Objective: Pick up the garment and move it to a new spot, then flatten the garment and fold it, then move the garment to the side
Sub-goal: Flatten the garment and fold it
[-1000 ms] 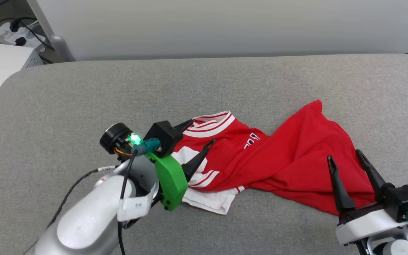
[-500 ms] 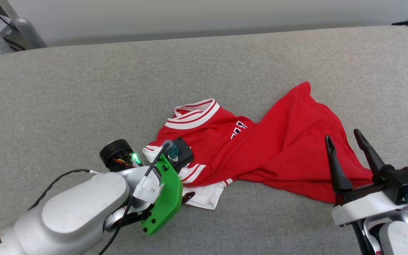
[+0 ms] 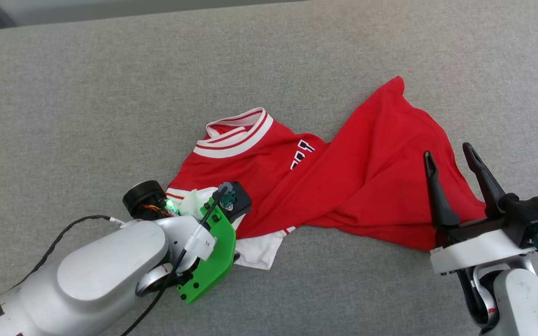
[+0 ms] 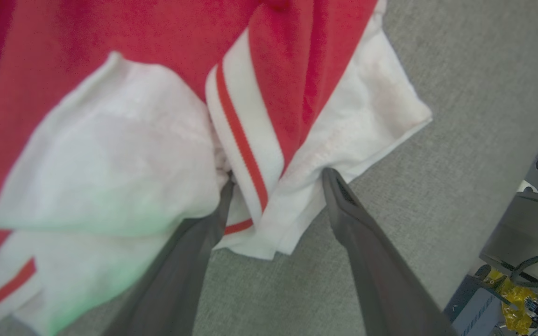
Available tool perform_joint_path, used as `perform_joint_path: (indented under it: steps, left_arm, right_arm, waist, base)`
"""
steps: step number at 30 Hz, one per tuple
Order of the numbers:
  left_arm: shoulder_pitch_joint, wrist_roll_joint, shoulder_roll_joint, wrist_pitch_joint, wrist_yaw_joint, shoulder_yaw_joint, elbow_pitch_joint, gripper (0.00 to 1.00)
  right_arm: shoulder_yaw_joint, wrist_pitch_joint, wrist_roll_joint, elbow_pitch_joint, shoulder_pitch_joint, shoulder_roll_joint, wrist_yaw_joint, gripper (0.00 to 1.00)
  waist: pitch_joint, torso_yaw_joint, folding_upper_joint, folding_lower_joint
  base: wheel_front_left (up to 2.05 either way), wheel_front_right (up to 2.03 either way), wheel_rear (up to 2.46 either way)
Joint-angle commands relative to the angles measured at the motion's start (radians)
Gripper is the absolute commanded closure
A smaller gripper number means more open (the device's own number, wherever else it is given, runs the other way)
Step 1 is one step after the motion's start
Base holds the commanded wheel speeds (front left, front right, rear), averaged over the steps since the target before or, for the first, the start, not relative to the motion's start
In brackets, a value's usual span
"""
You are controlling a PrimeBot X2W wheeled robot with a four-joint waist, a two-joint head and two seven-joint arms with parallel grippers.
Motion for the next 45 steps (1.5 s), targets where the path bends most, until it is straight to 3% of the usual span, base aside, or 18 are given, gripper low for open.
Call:
perform_joint_path:
  steps: [1, 2, 3, 4, 8, 15, 19, 27, 33, 37, 45]
  left_arm:
    - [0.059, 0.013, -0.007, 0.029, -0.001, -0.026, 0.032, 0.00]
    - [0.069, 0.014, -0.008, 0.040, -0.001, -0.026, 0.029, 0.00]
    - [0.076, 0.018, -0.008, 0.047, -0.001, -0.026, 0.028, 0.56]
    - [0.077, 0.019, -0.008, 0.043, -0.001, -0.026, 0.028, 1.00]
    - [0.045, 0.037, -0.013, -0.033, -0.001, -0.026, 0.044, 1.00]
    - [-0.087, 0.043, -0.007, -0.282, -0.001, -0.014, 0.047, 1.00]
    - [-0.155, 0.052, 0.050, -0.427, 0.000, 0.051, 0.048, 1.00]
    - [-0.148, 0.039, 0.150, -0.521, 0.050, 0.125, 0.062, 1.00]
    - [-0.038, 0.006, 0.202, -0.594, 0.099, 0.133, 0.147, 1.00]
    - [0.066, -0.041, 0.186, -0.647, 0.118, 0.124, 0.223, 1.00]
    - [0.244, -0.144, 0.054, -0.710, 0.112, 0.097, 0.350, 1.00]
  right_arm:
    - [-0.002, -0.005, 0.003, 0.002, -0.018, 0.002, -0.001, 0.00]
    - [-0.003, -0.005, 0.003, 0.003, -0.020, 0.002, -0.001, 0.00]
    - [-0.005, -0.005, 0.003, 0.005, -0.022, 0.003, -0.001, 0.00]
    - [-0.007, -0.005, 0.003, 0.006, -0.023, 0.004, -0.001, 0.00]
    - [-0.015, -0.005, 0.000, 0.012, -0.024, 0.008, -0.001, 0.00]
    - [-0.035, -0.005, 0.000, 0.012, -0.001, 0.011, -0.001, 0.00]
    - [-0.060, -0.005, 0.004, 0.012, 0.026, 0.013, -0.001, 0.00]
    - [-0.079, -0.005, 0.011, 0.011, 0.045, 0.018, -0.001, 0.00]
    - [-0.092, -0.005, 0.018, 0.013, 0.059, 0.020, -0.001, 0.00]
    - [-0.098, -0.005, 0.017, 0.017, 0.069, 0.023, -0.001, 0.00]
    - [-0.110, -0.005, 0.016, 0.031, 0.082, 0.024, -0.001, 0.00]
  waist:
    - [0.020, -0.010, 0.0000, 0.0000]
    - [0.022, -0.010, 0.0000, 0.0000]
    - [0.023, -0.008, 0.0000, 0.0000]
    - [0.023, -0.007, 0.0000, 0.0000]
    - [0.012, 0.006, 0.0000, 0.0000]
    - [-0.039, 0.038, 0.0000, 0.0000]
    - [-0.082, 0.060, 0.0000, 0.0000]
    - [-0.109, 0.074, 0.0000, 0.0000]
    - [-0.114, 0.075, 0.0000, 0.0000]
    - [-0.112, 0.074, 0.0000, 0.0000]
    - [-0.122, 0.080, 0.0000, 0.0000]
  base:
    - [0.00, 0.00, 0.00]
    - [0.00, 0.00, 0.00]
    - [0.00, 0.00, 0.00]
    - [0.00, 0.00, 0.00]
    - [0.00, 0.00, 0.00]
    - [0.00, 0.00, 0.00]
    - [0.00, 0.00, 0.00]
    - [0.00, 0.00, 0.00]
    - [0.00, 0.00, 0.00]
    - [0.00, 0.00, 0.00]
    - [0.00, 0.00, 0.00]
